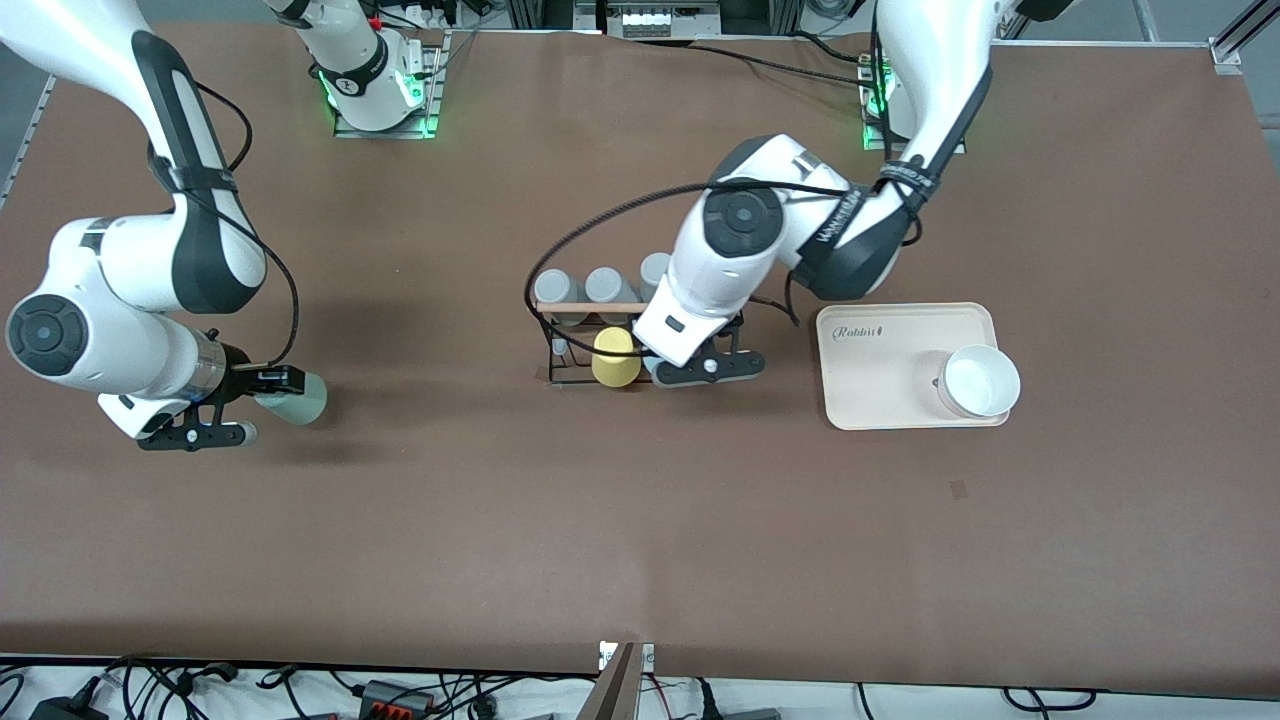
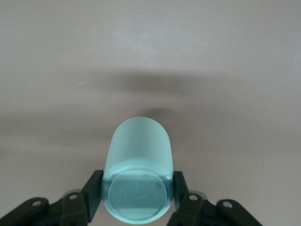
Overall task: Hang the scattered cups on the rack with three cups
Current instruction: 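Hang the blue cup on the rack peg with the left gripper, then open the left gripper and withdraw while the right gripper carries the teal cup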
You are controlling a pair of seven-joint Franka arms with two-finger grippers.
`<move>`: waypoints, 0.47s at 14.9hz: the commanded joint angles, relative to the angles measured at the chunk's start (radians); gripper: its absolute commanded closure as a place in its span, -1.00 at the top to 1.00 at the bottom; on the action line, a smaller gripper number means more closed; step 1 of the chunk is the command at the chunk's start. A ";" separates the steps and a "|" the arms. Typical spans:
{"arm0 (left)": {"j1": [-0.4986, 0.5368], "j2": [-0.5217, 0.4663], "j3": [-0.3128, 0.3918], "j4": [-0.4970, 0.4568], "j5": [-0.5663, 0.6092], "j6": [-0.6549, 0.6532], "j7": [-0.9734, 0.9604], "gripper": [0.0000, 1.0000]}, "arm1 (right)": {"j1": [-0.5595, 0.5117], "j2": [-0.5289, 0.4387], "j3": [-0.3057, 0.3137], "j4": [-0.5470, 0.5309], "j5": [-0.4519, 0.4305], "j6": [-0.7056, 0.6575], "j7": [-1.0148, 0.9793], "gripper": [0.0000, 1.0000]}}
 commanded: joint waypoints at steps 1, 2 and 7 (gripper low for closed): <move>-0.015 0.011 0.009 0.003 0.036 -0.015 -0.002 -0.99 | 0.072 0.014 -0.004 0.092 0.017 -0.092 0.041 -0.30; -0.015 0.017 0.009 0.000 0.036 -0.019 0.007 -0.99 | 0.094 0.014 -0.004 0.096 0.017 -0.097 0.040 -0.31; -0.015 0.036 0.009 -0.014 0.045 -0.018 0.027 0.99 | 0.189 0.015 -0.004 0.116 0.022 -0.095 0.040 -0.30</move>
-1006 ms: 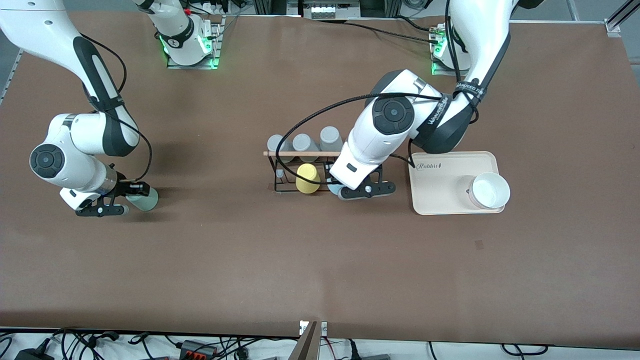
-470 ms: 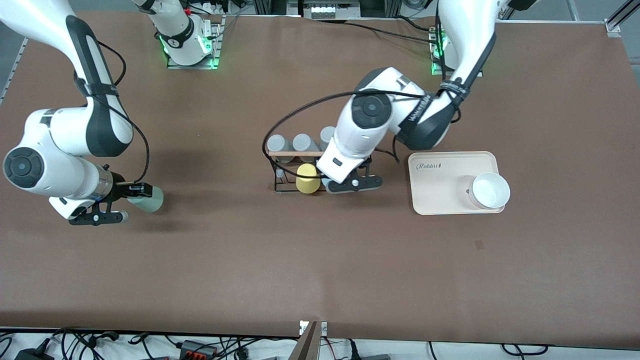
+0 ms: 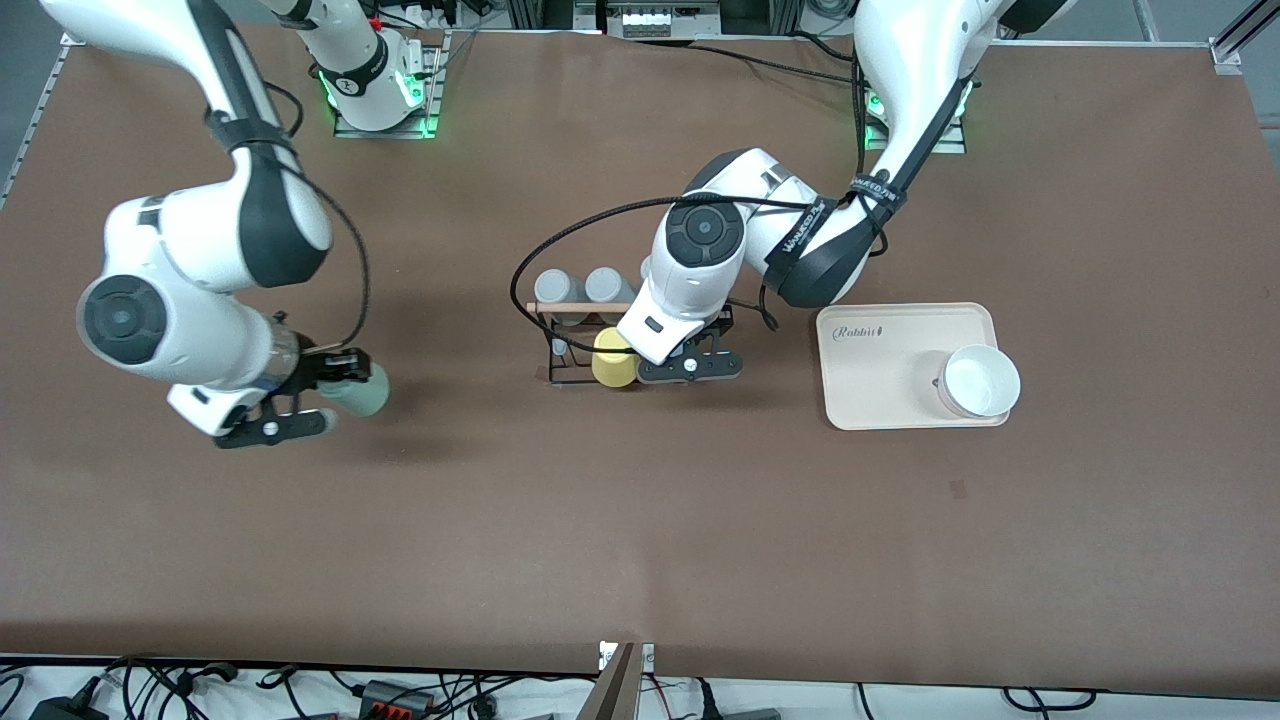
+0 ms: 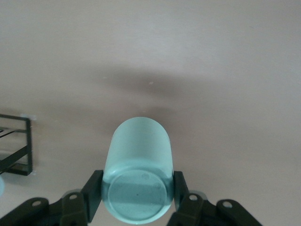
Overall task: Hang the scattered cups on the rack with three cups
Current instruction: 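Open the left gripper and withdraw while the right gripper carries the teal cup, then hang the teal cup with the right gripper while the left gripper withdraws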
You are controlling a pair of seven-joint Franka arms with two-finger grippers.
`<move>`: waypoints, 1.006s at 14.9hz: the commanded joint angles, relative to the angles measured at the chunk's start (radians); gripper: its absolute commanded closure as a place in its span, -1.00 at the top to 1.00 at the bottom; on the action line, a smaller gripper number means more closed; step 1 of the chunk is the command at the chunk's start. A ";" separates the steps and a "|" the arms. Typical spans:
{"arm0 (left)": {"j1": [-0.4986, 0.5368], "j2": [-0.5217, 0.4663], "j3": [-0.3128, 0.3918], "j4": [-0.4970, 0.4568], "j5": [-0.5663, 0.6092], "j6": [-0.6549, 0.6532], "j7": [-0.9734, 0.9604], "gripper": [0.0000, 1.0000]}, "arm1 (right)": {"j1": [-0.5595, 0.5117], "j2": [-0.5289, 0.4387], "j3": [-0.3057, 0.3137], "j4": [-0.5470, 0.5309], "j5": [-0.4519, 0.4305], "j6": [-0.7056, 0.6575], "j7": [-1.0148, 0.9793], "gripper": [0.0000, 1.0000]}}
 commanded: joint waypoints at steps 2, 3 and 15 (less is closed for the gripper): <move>0.022 -0.016 0.007 0.011 0.011 -0.009 0.008 1.00 | 0.052 0.010 -0.008 0.036 0.014 -0.017 0.008 -0.31; 0.037 -0.022 0.007 0.013 0.023 -0.014 0.005 1.00 | 0.067 0.010 -0.008 0.036 0.013 -0.017 0.010 -0.31; 0.402 -0.301 0.007 0.014 0.022 -0.276 0.218 1.00 | 0.286 0.078 -0.008 0.191 0.063 -0.022 0.332 -0.37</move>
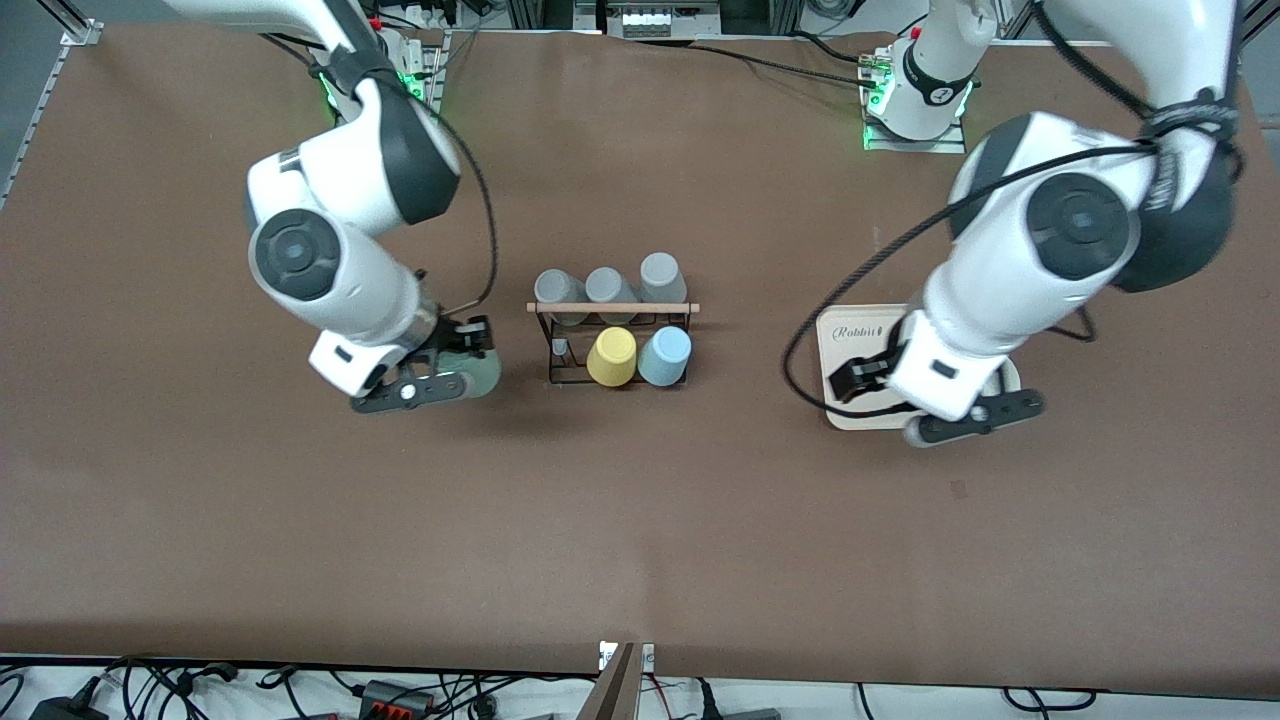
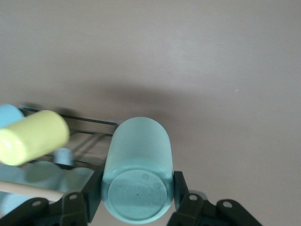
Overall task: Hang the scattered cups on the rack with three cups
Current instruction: 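Hang the teal cup with the right gripper while the left gripper withdraws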
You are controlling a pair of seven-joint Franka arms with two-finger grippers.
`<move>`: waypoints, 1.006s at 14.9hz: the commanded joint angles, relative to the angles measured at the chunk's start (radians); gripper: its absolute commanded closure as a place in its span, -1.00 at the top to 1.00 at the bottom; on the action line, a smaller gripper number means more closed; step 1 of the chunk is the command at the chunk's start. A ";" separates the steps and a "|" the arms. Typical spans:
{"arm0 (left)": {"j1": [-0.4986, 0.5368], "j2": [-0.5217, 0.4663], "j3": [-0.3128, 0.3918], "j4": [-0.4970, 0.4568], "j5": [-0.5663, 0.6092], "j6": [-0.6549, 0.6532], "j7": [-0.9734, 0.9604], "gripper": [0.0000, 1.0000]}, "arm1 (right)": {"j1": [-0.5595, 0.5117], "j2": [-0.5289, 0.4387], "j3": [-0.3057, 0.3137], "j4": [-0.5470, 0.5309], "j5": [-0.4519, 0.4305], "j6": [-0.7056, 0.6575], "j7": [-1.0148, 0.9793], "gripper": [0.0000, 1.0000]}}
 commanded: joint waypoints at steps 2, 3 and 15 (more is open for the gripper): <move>0.095 -0.075 -0.021 -0.027 0.006 -0.111 0.052 1.00 | 0.083 0.084 -0.011 0.119 0.007 -0.020 0.130 -0.37; 0.095 -0.076 -0.022 -0.027 0.006 -0.128 0.072 1.00 | 0.098 0.103 -0.011 0.145 0.005 -0.020 0.161 -0.37; 0.170 -0.288 -0.021 -0.393 -0.048 0.138 0.303 1.00 | 0.158 0.196 -0.012 0.164 -0.002 -0.017 0.216 -0.36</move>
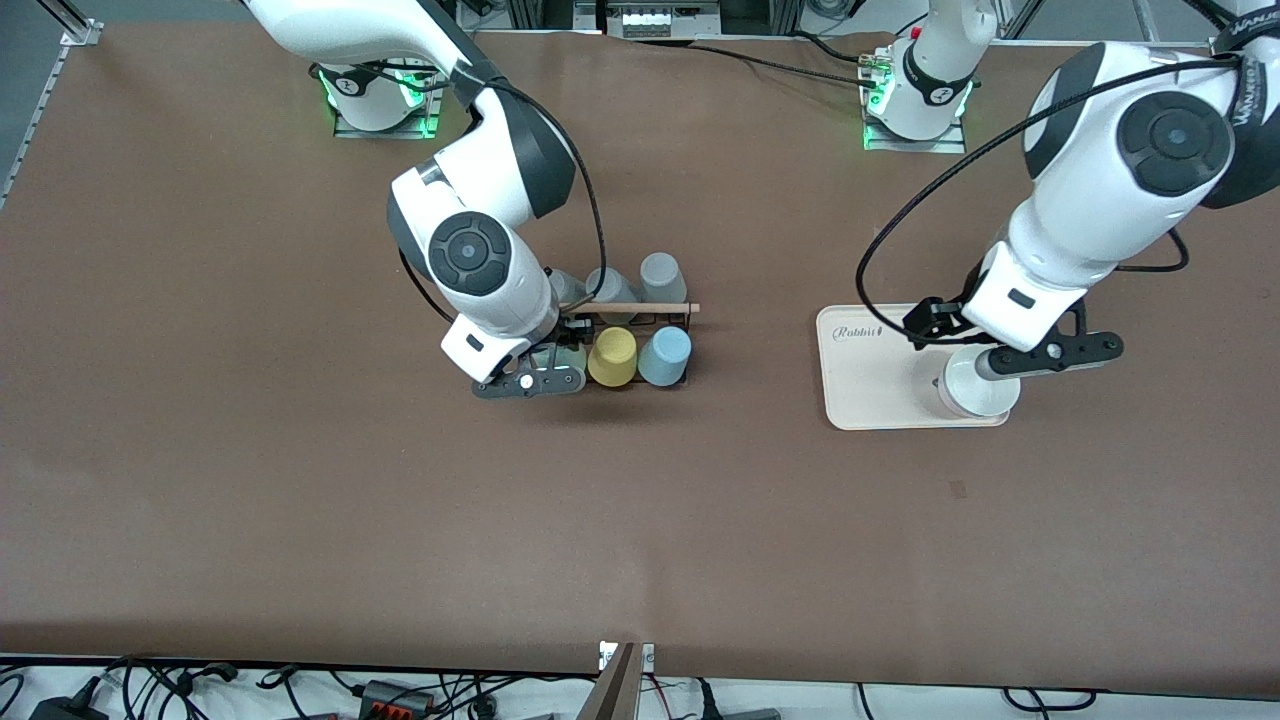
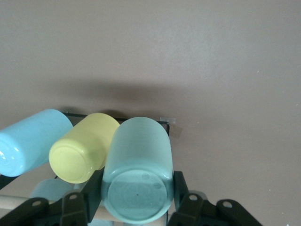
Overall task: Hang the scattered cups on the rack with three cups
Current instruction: 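Hang the teal cup with the right gripper while the left gripper withdraws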
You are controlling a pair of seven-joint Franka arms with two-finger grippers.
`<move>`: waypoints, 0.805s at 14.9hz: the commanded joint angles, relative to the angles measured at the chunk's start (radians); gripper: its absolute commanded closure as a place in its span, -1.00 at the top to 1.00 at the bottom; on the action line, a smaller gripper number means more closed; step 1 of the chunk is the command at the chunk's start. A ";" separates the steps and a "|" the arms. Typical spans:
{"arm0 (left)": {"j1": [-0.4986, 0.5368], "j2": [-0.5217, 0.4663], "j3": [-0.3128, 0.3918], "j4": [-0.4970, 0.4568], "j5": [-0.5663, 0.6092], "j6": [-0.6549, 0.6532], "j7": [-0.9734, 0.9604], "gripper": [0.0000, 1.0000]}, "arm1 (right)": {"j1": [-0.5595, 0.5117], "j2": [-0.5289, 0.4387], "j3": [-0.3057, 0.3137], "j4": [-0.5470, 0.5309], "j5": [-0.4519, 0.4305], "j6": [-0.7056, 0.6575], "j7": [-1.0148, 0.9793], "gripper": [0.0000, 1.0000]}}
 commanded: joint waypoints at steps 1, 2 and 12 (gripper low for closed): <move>0.045 -0.006 0.002 0.016 -0.063 0.018 0.078 1.00 | 0.019 0.041 -0.012 0.018 -0.005 -0.015 0.022 -0.36; 0.065 -0.005 0.004 0.030 -0.077 0.018 0.082 1.00 | 0.019 0.047 -0.012 0.004 -0.019 -0.013 0.025 -0.36; 0.121 -0.144 -0.005 -0.148 -0.066 -0.012 0.174 1.00 | 0.019 0.078 -0.010 -0.008 -0.031 -0.004 0.034 0.09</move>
